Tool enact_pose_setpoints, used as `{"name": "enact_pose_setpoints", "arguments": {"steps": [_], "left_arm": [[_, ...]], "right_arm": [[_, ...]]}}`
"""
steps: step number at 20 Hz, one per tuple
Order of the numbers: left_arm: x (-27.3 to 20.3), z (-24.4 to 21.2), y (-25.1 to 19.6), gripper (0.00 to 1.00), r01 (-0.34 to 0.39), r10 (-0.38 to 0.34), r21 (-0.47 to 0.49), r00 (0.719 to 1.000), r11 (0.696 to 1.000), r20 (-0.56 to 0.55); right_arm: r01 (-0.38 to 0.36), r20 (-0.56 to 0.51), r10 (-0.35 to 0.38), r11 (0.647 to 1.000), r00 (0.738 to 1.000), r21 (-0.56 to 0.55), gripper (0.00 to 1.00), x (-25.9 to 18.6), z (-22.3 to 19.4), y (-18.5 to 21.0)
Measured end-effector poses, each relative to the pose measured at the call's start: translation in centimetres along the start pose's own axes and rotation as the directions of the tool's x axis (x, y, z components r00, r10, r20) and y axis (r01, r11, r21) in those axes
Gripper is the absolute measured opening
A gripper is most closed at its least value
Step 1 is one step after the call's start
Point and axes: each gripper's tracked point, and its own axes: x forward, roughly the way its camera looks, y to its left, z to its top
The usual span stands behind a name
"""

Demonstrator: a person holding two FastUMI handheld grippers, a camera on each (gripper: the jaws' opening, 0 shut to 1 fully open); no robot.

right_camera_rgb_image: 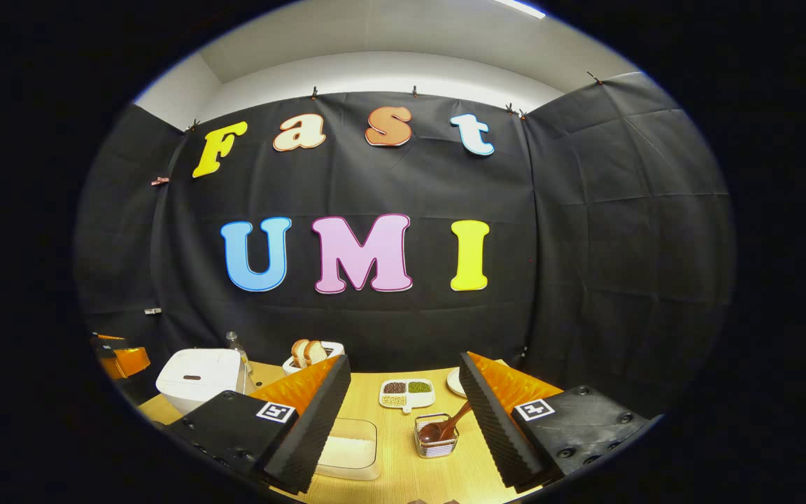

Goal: Close the left gripper, press the button to open the rice cooker; take a wooden spoon from the chopstick holder with the right hand, scoop a spoonful of rice and pour it into the rice cooker, then put the wooden spoon back into the chopstick holder.

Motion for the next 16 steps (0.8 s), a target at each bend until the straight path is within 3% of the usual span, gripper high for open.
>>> {"name": "enact_pose_setpoints", "arguments": {"steps": [7,16], "left_arm": [[0.9,-0.2,1.0,0.96,-0.009,0.008,-0.026,1.000,1.000,-0.017],[3.9,0.2,5.2,0.95,-0.110,0.107,-0.048,0.992,0.993,-0.071]], "right_arm": [[-0.007,-0.017,0.007,1.000,1.000,0.001,0.98,0.1,-0.4,0.0],[-0.032,-0.053,0.031,0.999,0.998,-0.005,0.98,0.4,-1.3,-0.1]]}}
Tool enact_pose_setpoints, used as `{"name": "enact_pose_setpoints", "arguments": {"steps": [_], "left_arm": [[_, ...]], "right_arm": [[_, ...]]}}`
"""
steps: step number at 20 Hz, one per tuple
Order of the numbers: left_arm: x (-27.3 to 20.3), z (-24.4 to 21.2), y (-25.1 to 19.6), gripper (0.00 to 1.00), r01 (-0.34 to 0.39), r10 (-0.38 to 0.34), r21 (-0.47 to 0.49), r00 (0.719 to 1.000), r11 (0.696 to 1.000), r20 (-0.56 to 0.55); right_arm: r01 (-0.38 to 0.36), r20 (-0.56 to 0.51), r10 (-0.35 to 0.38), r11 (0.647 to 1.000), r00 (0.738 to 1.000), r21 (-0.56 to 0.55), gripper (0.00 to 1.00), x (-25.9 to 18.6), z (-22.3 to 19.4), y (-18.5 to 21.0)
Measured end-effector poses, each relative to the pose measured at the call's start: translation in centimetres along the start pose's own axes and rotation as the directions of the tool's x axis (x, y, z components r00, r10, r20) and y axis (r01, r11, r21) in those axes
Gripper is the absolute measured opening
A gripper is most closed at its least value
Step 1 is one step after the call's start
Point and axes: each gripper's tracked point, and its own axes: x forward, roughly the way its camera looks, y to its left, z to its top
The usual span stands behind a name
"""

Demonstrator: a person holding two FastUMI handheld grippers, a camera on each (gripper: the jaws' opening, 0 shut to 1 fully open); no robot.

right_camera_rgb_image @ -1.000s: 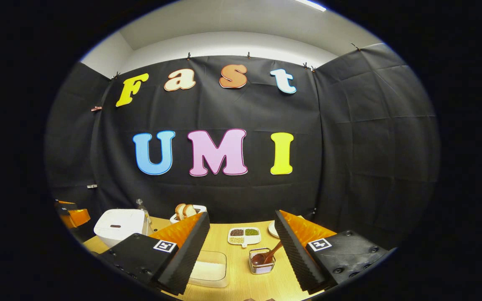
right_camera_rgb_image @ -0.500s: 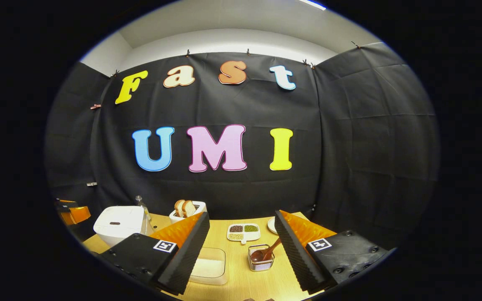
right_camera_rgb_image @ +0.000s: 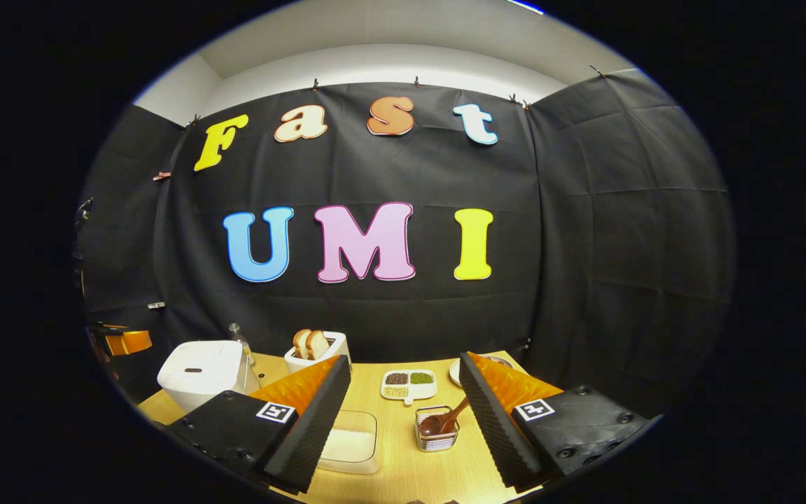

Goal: Close the left gripper, press the button to open the rice cooker; take a wooden spoon from the chopstick holder with the right hand, scoop a spoonful of rice and pour it into the rice cooker, then put the wooden spoon back into the chopstick holder.

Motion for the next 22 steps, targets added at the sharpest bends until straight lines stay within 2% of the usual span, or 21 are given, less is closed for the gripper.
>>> {"name": "enact_pose_setpoints", "arguments": {"steps": [3,6,9,11,12,13,14,18,21,22], "left_arm": [[1.4,-0.1,0.4,0.88,0.003,-0.003,-0.026,1.000,1.000,-0.026],[3.4,-0.3,0.8,0.65,0.025,-0.026,-0.024,0.998,0.999,-0.056],[5.6,-0.6,0.4,0.53,0.067,-0.070,-0.034,0.994,0.997,-0.080],[7.2,-0.7,0.4,0.39,0.076,-0.078,-0.027,0.993,0.997,-0.085],[8.1,-0.9,0.5,0.28,0.083,-0.085,-0.026,0.992,0.996,-0.091],[9.0,-1.5,0.6,0.22,0.089,-0.091,-0.023,0.991,0.996,-0.102],[9.8,-1.9,1.1,0.11,0.078,-0.079,-0.019,0.991,0.997,-0.112],[12.9,-3.8,1.6,0.07,0.096,-0.104,-0.060,0.982,0.994,-0.155],[14.6,-6.4,2.3,0.06,0.071,-0.097,-0.123,0.970,0.990,-0.221],[14.9,-7.2,2.5,0.06,0.062,-0.096,-0.144,0.966,0.988,-0.241]], "right_arm": [[-0.002,-0.005,0.002,1.000,1.000,-0.013,0.98,0.1,0.0,-0.3],[0.006,0.000,-0.006,1.000,1.000,-0.012,0.96,0.4,0.1,-0.7],[0.034,-0.008,-0.034,0.999,0.999,0.004,0.98,0.3,-0.2,-1.4],[0.045,-0.016,-0.045,0.999,0.999,0.006,0.98,-0.1,-0.6,-1.8],[0.053,-0.017,-0.053,0.999,0.998,-0.001,0.98,-0.2,-0.7,-2.0],[0.062,-0.016,-0.062,0.998,0.998,-0.009,0.98,-0.4,-0.8,-2.4],[0.076,-0.016,-0.076,0.997,0.997,-0.012,0.98,-0.7,-0.9,-2.9],[0.120,-0.032,-0.120,0.993,0.992,0.005,0.98,-1.8,-1.7,-4.1],[0.133,-0.049,-0.132,0.991,0.990,0.005,0.96,-2.4,-2.3,-4.6],[0.134,-0.052,-0.133,0.991,0.990,0.007,0.98,-2.5,-2.5,-4.6]]}}
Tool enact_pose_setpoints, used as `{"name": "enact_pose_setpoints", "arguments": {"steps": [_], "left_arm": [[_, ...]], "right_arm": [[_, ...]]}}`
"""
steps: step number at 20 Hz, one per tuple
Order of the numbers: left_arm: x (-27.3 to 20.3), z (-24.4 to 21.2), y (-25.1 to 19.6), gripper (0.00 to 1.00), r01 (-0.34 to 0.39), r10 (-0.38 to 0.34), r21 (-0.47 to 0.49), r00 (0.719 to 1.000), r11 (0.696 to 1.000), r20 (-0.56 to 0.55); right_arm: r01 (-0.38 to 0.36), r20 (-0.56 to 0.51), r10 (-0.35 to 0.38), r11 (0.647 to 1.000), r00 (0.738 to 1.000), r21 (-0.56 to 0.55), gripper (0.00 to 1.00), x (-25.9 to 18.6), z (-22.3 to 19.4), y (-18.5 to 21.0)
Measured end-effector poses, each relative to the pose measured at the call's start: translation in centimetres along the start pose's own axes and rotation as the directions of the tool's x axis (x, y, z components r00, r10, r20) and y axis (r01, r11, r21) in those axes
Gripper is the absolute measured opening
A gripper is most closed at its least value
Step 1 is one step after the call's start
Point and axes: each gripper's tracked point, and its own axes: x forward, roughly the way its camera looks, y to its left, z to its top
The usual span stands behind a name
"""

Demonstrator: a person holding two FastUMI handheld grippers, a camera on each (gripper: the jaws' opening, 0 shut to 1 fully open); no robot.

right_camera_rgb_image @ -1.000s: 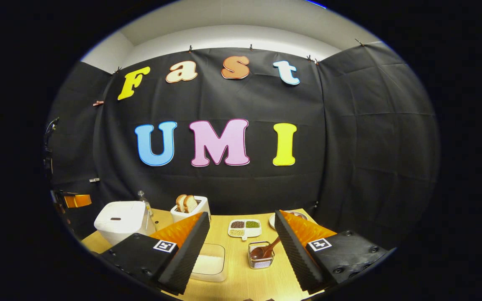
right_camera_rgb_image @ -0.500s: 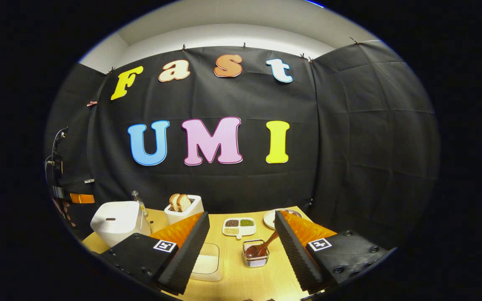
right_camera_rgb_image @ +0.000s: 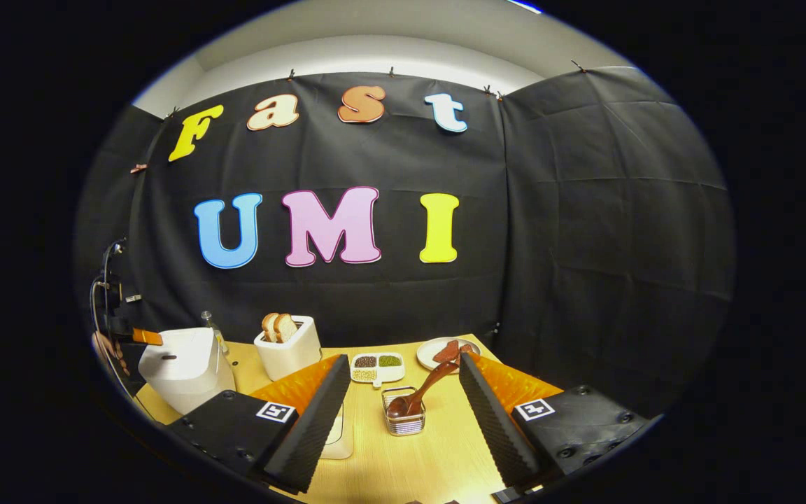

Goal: Close the left gripper, press the button to open the rice cooker; take a wooden spoon from the chopstick holder with the right hand, scoop a spoonful of rice and pour it into the rice cooker, then put the wooden spoon back into the chopstick holder.

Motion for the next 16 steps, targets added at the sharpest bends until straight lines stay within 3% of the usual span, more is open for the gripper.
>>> {"name": "enact_pose_setpoints", "arguments": {"steps": [7,15,16], "left_arm": [[1.5,-2.3,0.7,0.07,-0.020,0.021,0.001,0.999,1.000,-0.031],[1.7,-2.6,0.8,0.04,-0.008,0.006,-0.105,1.000,0.994,-0.021],[1.5,-2.4,0.7,0.07,-0.014,0.013,-0.110,1.000,0.994,-0.014]], "right_arm": [[-0.004,-0.021,0.003,1.000,1.000,-0.019,0.98,-0.4,-1.2,-0.2],[-0.036,-0.033,0.036,0.999,0.999,0.000,0.98,-0.1,-1.7,0.6],[-0.041,-0.033,0.041,0.999,0.999,-0.001,0.98,-0.1,-1.8,0.7]]}}
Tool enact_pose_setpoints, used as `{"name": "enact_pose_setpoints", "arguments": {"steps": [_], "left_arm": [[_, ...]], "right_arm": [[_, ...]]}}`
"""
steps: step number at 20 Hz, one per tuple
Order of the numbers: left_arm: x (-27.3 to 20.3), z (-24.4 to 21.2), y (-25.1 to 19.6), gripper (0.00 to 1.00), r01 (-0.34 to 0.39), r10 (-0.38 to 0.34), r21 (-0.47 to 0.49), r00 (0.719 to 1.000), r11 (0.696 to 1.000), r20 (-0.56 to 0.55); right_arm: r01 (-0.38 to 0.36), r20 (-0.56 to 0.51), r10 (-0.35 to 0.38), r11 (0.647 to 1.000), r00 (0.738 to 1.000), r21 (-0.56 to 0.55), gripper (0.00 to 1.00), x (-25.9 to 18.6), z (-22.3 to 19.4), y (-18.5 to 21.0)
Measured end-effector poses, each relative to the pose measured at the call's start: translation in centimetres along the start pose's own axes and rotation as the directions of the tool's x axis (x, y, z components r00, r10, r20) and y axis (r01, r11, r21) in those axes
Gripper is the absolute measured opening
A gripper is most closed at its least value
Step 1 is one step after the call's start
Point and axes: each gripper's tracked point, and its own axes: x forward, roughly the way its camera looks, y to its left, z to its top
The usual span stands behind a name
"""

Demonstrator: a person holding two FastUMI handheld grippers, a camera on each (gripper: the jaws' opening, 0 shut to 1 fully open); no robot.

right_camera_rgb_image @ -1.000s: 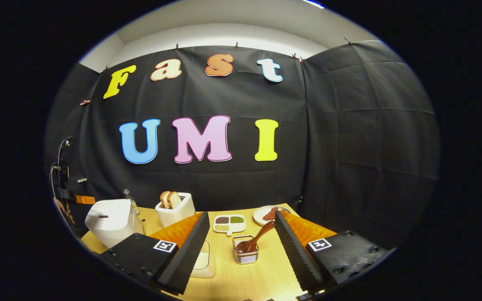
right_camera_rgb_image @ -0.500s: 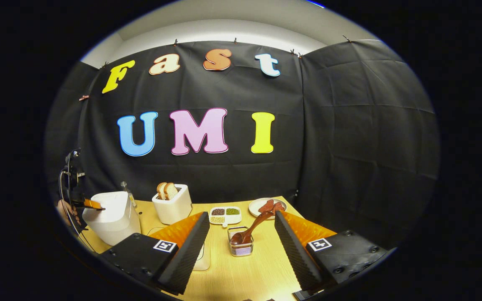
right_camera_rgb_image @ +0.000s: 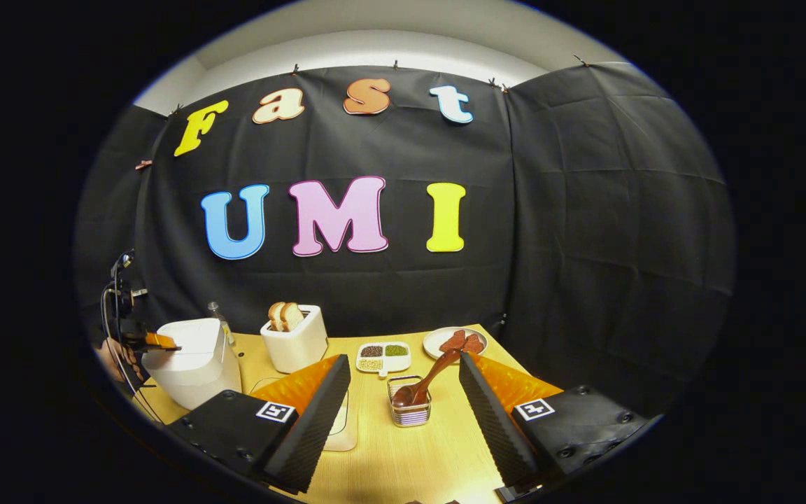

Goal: Close the left gripper, press the button to open the rice cooker; take a wooden spoon from the chopstick holder with the right hand, scoop a spoonful of rice and pour it into the rice cooker, then put the wooden spoon back into the chopstick holder.

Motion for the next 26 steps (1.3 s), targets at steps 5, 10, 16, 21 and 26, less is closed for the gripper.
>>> {"name": "enact_pose_setpoints", "arguments": {"steps": [5,10,16,21,26], "left_arm": [[-4.3,4.9,-1.5,0.07,-0.013,0.002,0.057,0.982,0.998,0.188],[-9.7,6.4,-3.4,0.06,-0.011,-0.013,0.088,0.962,0.996,0.271],[-14.0,3.4,-4.4,0.09,-0.047,0.023,0.086,0.964,0.995,0.266],[-16.0,1.4,-6.2,0.29,-0.080,0.040,0.149,0.966,0.986,0.254],[-16.9,-0.9,-9.8,0.98,-0.057,0.013,0.173,0.969,0.983,0.249]], "right_arm": [[-0.008,-0.004,0.008,1.000,1.000,0.006,0.98,0.4,-0.2,-0.4],[-0.036,-0.024,0.036,0.999,0.999,0.009,0.98,1.1,-1.3,0.0],[-0.054,-0.058,0.055,0.998,0.997,0.034,0.98,3.0,-2.7,-0.6],[-0.083,-0.097,0.085,0.996,0.992,0.033,0.98,5.3,-3.9,-1.0],[-0.107,-0.153,0.114,0.993,0.982,0.058,0.98,8.0,-6.0,-2.0]]}}
